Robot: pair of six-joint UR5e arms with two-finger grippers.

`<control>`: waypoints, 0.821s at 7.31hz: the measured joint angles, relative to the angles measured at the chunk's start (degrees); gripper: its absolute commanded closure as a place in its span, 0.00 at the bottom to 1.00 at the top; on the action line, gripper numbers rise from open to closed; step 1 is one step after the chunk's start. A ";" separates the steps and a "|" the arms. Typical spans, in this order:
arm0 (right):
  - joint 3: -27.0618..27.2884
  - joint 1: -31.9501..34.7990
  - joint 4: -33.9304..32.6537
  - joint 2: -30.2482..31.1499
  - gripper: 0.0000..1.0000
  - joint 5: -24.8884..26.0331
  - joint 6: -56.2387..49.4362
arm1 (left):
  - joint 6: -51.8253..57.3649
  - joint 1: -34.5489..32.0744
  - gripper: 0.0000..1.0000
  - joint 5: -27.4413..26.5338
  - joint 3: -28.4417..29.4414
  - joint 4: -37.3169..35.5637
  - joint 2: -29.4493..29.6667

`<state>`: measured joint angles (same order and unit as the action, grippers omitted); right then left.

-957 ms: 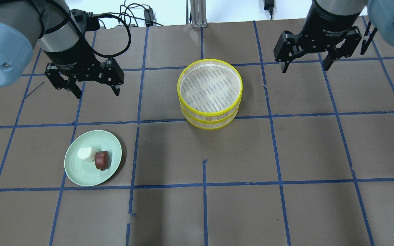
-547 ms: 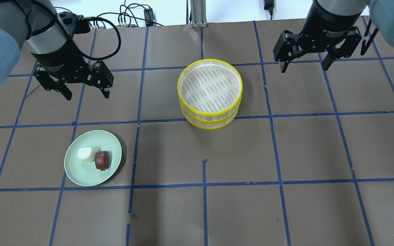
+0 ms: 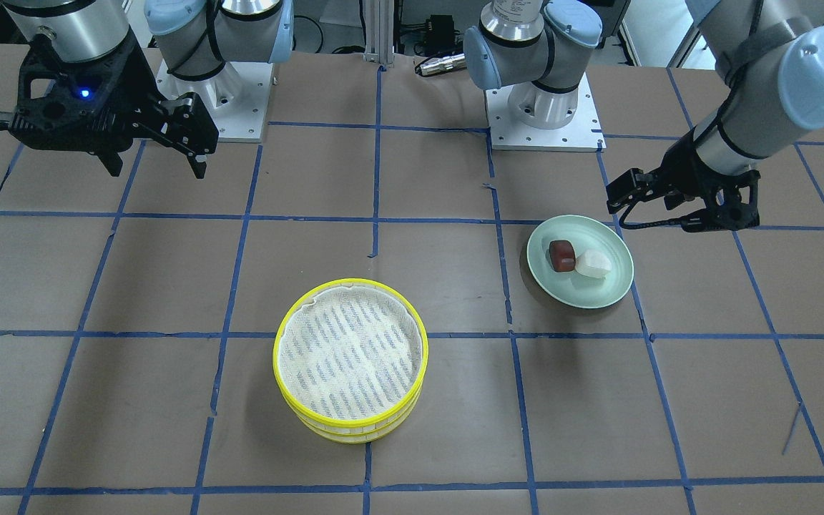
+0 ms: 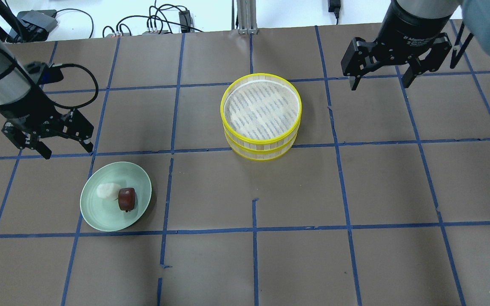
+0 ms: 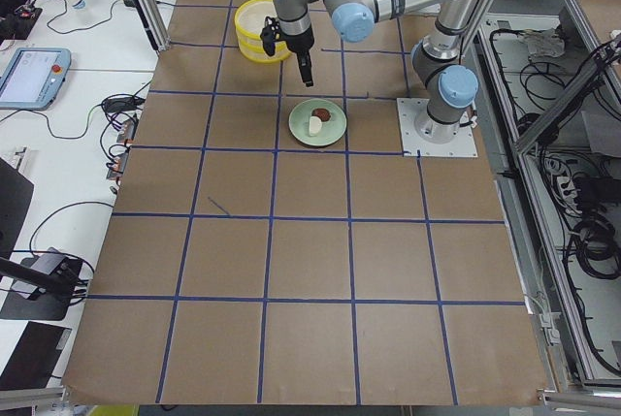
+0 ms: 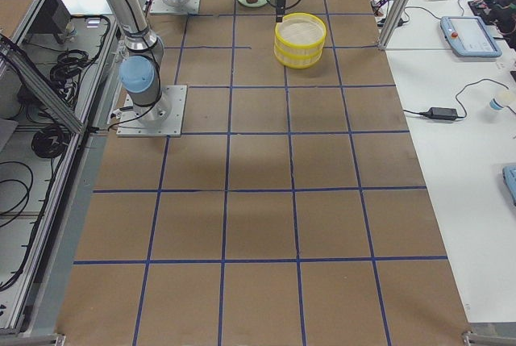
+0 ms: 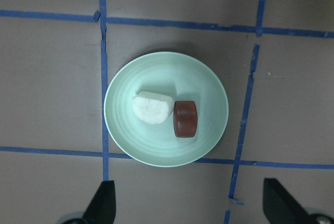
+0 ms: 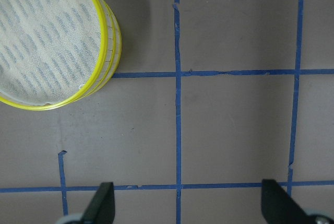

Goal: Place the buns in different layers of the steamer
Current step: 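Move the left gripper down over the white bun on the green plate, then grasp the white bun with left gripper while right grips top steamer rim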

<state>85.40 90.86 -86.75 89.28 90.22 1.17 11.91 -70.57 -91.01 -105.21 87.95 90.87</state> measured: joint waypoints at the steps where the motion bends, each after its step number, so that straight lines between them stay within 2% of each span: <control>1: 0.03 0.19 0.01 0.01 0.00 -0.01 0.04 | -0.11 0.74 0.00 0.00 -4.73 -6.12 1.30; 3: 0.10 0.23 -0.04 0.01 0.00 -0.02 0.06 | -6.14 1.10 0.00 0.10 -9.45 -16.01 6.91; 6: 0.17 0.25 -0.10 0.01 0.00 -0.12 0.12 | -16.38 1.14 0.02 0.21 -10.21 -20.50 11.93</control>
<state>85.58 91.11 -86.86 89.30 90.10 1.29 -4.47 -69.44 -90.80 -115.41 67.44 102.80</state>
